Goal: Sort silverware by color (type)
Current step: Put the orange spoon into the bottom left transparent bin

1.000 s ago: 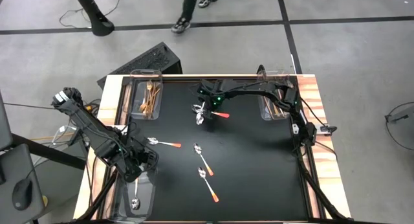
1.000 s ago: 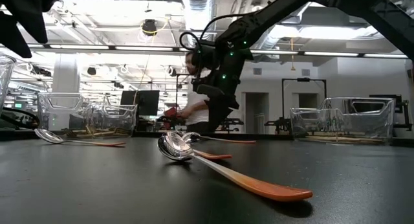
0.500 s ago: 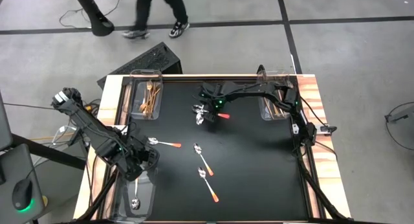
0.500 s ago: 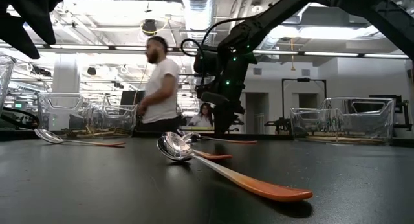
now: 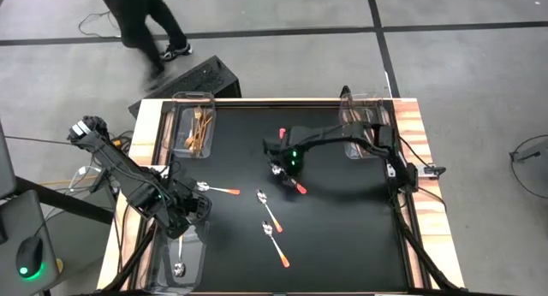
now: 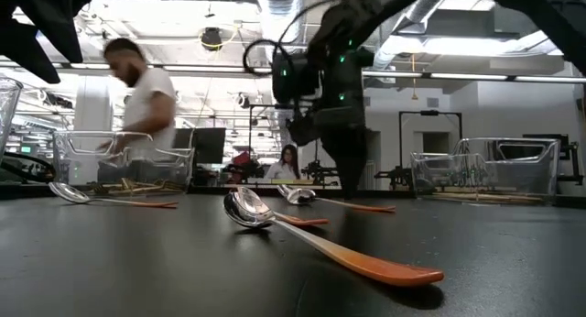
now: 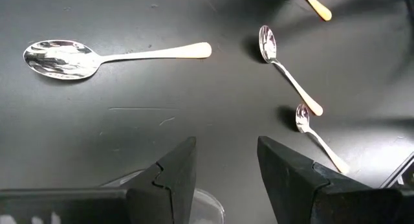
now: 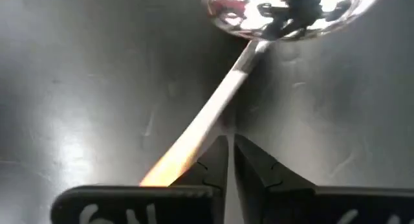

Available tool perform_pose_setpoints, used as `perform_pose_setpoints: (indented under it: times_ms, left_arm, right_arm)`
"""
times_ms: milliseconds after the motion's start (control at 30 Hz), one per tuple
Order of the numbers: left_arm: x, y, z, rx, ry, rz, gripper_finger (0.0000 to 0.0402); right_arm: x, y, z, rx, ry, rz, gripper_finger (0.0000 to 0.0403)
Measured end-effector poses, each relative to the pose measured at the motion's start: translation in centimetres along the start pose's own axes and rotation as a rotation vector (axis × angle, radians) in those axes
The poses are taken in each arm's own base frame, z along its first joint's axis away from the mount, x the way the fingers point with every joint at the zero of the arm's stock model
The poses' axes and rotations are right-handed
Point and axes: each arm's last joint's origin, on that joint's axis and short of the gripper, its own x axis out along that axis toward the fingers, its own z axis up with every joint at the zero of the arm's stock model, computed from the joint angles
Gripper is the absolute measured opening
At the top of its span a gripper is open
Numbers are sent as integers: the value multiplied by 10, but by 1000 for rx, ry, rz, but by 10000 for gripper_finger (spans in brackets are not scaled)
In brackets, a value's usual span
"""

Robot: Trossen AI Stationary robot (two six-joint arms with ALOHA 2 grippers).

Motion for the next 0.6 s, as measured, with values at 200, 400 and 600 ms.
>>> perform_pose_setpoints:
  times_ms: [200,400,600]
  left_arm:
    - [0,0,0,9,-1,-3,150]
    - [0,0,0,16,-14,-5,150]
    - [0,-1,0,34,-10,-18,150]
  right_arm:
    - [-20,18,2,71,-142,-77,72]
    - [-14,18,10,99,-203,-105,142]
    - [-1,17,9,149,-225,-96,207]
